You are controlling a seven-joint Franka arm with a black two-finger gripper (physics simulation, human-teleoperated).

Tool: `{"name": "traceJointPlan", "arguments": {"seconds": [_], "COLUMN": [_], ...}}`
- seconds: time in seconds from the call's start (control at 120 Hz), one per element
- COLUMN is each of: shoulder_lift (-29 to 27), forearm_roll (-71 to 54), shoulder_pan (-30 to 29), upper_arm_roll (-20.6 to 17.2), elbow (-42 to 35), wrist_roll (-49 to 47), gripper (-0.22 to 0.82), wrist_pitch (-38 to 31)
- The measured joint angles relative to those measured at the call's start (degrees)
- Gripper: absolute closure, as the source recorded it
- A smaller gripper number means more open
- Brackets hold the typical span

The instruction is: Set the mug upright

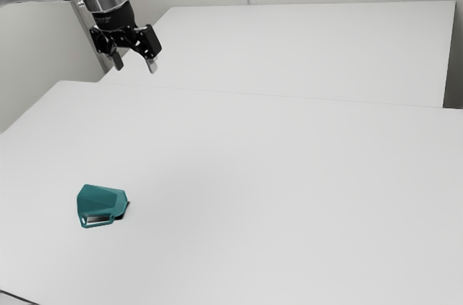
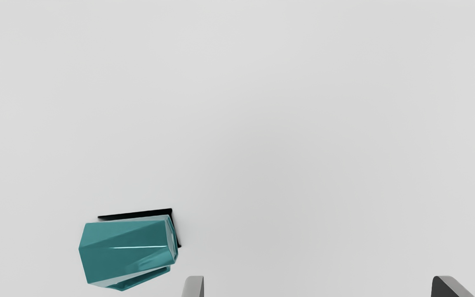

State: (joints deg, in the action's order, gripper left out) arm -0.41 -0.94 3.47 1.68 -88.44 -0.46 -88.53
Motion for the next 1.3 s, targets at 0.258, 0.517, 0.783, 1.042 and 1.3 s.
{"name": "traceJointPlan", "arguments": {"seconds": [0.258, 0.517, 0.783, 1.042, 1.3], "shoulder_lift": [-0.7, -5.3, -11.0, -15.3, -17.4], "forearm_roll": [0.0, 0.0, 4.7, 11.1, 22.1], "shoulder_pan": [0.8, -2.7, -11.0, -18.8, -27.2], "upper_arm_roll": [0.8, 2.9, 2.9, 2.9, 2.9], "elbow": [-0.4, -6.1, -16.8, -27.8, -38.4], "wrist_roll": [0.2, 0.2, 2.3, 7.5, 18.0], "gripper": [0.00, 0.00, 0.00, 0.00, 0.00], "wrist_pitch": [-0.4, -0.6, -5.1, -12.3, -19.8]}}
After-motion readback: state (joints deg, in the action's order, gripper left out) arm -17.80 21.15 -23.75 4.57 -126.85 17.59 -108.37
